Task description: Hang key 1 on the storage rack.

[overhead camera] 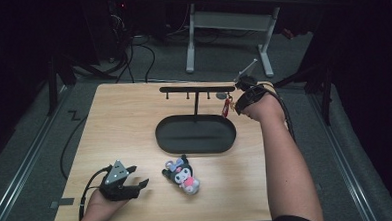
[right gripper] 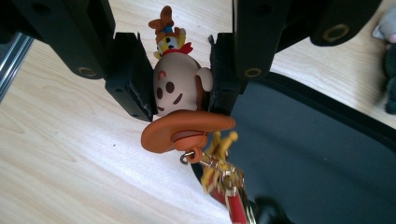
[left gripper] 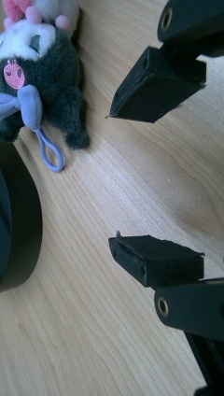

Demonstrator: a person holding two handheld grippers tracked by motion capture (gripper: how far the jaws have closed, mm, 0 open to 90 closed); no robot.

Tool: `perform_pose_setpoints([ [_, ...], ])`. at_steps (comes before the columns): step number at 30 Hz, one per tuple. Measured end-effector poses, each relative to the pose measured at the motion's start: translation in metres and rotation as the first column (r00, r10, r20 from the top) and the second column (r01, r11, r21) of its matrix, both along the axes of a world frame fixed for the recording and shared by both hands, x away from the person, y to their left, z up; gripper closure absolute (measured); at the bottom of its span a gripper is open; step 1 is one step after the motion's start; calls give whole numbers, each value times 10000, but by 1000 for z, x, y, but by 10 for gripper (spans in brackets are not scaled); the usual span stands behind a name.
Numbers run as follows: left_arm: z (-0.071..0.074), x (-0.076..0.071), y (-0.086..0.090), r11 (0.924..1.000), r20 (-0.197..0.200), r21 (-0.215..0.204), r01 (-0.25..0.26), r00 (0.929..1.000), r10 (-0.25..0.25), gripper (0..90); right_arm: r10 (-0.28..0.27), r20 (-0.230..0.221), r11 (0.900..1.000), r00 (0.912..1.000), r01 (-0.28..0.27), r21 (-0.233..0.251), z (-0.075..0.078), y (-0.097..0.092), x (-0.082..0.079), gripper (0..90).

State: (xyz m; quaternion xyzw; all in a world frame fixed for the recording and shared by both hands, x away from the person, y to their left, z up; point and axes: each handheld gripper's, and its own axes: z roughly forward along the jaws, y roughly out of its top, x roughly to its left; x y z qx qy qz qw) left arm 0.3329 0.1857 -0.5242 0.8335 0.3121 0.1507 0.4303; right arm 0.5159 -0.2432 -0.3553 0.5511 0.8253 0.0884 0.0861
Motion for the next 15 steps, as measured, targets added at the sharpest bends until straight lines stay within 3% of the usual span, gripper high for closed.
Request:
perform_pose_setpoints([
  [11,-1,-1,-6,9997,44,172,175,9998,-176,323,-238,680,9992,9974,215,346,-29,0,-4,614],
  [12,-1,-1,-6,9998,45,154,147,9999,-148,323,-39,814,9994,9967,12,335,-33,0,-4,636],
  [15,-1,0,-6,9998,26,166,109,9999,-109,324,33,782,9991,9969,-65,412,-37,2,-3,547],
])
